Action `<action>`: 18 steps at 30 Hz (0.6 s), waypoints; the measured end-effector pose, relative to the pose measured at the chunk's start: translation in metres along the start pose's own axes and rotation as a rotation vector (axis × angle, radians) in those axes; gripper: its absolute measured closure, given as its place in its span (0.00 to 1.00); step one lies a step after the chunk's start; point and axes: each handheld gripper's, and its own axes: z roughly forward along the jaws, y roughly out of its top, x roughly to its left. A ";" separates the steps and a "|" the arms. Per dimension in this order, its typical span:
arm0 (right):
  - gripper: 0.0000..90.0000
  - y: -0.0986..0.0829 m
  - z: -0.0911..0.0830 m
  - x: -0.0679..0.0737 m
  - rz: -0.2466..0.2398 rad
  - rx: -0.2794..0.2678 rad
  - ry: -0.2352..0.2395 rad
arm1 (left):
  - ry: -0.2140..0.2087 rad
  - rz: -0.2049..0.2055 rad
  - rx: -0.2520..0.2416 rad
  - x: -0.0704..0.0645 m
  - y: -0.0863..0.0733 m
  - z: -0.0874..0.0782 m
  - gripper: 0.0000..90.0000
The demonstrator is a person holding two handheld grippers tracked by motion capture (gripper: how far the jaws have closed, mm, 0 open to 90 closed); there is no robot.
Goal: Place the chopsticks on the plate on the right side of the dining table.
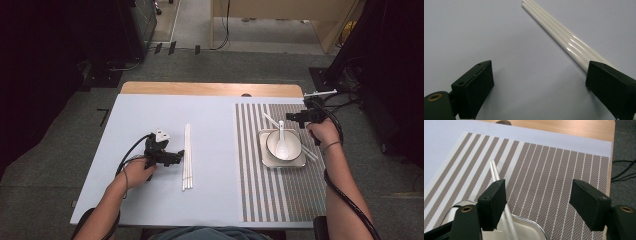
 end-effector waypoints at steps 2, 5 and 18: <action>0.31 0.000 -0.004 0.004 0.000 -0.009 -0.009 | 0.000 0.000 0.000 0.000 0.000 0.000 0.09; 0.29 -0.001 -0.010 0.011 0.002 -0.022 -0.018 | 0.000 0.000 0.000 0.000 0.000 0.000 0.09; 0.22 -0.008 -0.029 0.048 0.021 -0.061 -0.016 | 0.000 0.000 0.000 0.000 0.000 0.000 0.09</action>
